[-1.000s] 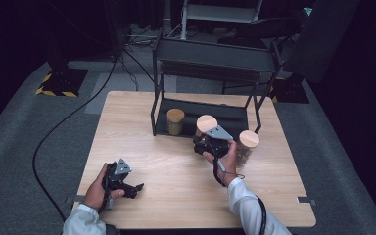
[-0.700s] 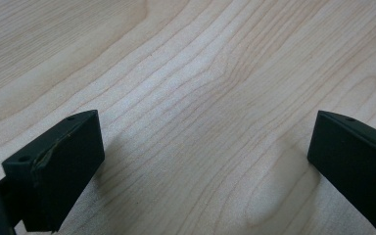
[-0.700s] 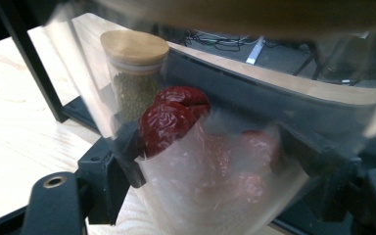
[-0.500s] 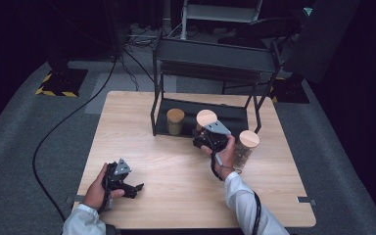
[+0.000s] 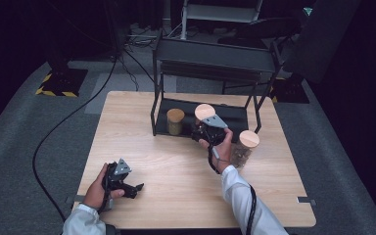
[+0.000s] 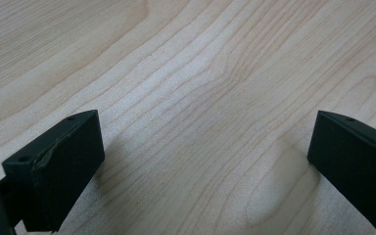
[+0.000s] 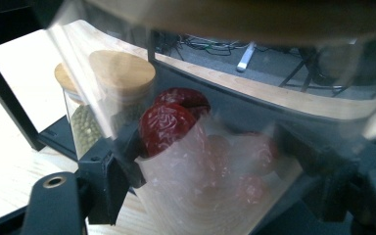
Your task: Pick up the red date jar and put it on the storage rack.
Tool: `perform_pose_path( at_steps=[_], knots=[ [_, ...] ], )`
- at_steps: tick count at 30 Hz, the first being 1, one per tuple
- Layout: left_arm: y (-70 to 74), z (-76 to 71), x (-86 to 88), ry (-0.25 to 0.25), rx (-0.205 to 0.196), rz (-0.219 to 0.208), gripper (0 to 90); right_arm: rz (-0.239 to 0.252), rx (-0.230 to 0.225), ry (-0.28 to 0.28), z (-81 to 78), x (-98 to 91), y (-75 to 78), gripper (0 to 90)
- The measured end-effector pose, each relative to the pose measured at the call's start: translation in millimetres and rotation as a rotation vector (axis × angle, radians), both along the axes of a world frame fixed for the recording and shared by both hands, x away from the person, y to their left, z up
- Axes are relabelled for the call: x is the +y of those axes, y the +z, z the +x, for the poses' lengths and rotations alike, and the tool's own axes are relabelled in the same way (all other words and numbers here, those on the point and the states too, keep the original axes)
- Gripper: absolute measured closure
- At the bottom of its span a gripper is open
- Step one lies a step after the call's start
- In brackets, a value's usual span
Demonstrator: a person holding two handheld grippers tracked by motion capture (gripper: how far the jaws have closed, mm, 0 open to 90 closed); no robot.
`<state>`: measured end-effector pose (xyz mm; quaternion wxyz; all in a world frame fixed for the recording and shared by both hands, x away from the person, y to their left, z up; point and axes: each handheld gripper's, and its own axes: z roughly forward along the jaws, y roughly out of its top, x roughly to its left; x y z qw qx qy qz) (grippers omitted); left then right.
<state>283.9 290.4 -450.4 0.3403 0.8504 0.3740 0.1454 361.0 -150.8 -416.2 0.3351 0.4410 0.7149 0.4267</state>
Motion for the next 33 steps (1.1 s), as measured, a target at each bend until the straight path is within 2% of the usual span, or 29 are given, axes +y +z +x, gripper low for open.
perform_pose_path(
  at_steps=[3,12,21,25,33],
  knots=[
    [0.0,0.0,0.0,0.000,0.000,0.000,0.2,-0.019,-0.011,-0.011,1.8,5.2,-0.3,25.0],
    [0.1,0.1,0.1,-0.001,0.000,0.001,0.2,-0.010,-0.003,-0.032,12.7,10.3,-0.4,25.0],
    [0.1,0.1,0.1,-0.001,0.000,0.002,0.2,-0.006,0.015,-0.080,25.8,10.4,-10.9,25.0],
    [0.1,0.1,0.1,-0.001,0.000,0.001,0.2,0.009,0.029,-0.086,31.8,9.0,-14.2,25.0],
    [0.2,0.2,0.2,-0.002,0.000,0.002,0.2,0.016,0.030,-0.097,37.2,7.8,-19.6,25.0]
  ],
)
